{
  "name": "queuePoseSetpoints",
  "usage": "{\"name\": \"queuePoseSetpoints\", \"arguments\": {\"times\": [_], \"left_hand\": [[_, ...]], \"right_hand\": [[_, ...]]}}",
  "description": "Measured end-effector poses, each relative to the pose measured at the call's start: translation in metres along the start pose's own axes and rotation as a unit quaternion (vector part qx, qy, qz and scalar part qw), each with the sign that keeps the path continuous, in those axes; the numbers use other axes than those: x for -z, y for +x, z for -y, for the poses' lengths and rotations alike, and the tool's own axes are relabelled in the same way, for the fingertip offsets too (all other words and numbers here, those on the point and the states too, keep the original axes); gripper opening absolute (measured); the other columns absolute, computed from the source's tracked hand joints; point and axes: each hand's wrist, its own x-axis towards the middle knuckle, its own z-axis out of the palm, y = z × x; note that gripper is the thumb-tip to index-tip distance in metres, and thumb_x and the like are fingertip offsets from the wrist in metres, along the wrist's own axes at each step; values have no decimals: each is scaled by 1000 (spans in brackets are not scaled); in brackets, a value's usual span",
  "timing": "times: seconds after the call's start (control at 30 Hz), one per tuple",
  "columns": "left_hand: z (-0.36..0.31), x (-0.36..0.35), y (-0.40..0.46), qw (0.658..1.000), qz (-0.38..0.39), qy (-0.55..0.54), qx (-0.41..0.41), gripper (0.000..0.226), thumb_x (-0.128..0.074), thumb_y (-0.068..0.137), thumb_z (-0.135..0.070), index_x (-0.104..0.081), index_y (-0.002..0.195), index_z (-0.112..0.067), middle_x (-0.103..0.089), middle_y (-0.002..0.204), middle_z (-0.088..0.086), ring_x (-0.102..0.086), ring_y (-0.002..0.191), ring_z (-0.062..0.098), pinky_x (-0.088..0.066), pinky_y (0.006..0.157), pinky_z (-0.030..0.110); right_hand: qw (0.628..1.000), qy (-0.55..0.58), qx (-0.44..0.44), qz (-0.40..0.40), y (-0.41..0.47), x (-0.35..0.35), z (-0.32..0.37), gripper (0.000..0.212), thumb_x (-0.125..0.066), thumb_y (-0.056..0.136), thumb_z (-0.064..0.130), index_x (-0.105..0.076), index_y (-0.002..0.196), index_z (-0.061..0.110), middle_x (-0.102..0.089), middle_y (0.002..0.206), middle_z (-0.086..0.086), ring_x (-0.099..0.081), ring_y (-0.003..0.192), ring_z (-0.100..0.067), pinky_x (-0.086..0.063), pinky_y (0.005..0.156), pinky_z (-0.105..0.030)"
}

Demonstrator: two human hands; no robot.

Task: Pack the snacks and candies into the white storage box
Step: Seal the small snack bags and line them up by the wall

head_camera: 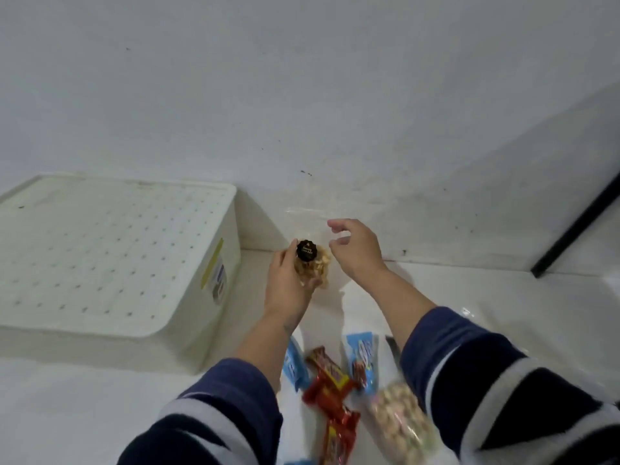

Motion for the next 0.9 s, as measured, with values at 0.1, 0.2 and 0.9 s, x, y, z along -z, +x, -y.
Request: {"name": "queuePoseSetpoints", "arguments": {"times": [0.1, 0.2, 0.9], "left_hand": [[17, -11, 25, 999, -4, -36, 19, 75, -73, 81, -14, -34, 145, -22, -42, 136, 1, -44, 125, 17, -35, 101, 23], [30, -20, 35, 998, -10, -55, 40, 75, -71, 82, -14, -31, 146, -22, -39, 137, 0, -42, 127, 18, -34, 105, 26], [-48, -56, -125, 977, 173, 43, -120, 51, -61, 89, -40, -47, 135, -24, -48, 134, -2, -48, 123, 13, -37, 101, 22]], "right_hand": [[999, 5, -22, 28, 24, -13, -7, 43, -51, 91, 0, -54, 131, 16, -54, 132, 0, -57, 115, -18, -43, 93, -22], [997, 27, -54, 55, 34, -23, -16, 48, -47, 92, 0, -49, 136, 19, -49, 139, 1, -55, 120, -19, -41, 91, -21], [986, -126, -98, 52, -110, 105, -74, 30, -52, 92, 9, -66, 115, 22, -63, 115, 0, -56, 97, -13, -45, 85, -23]]}}
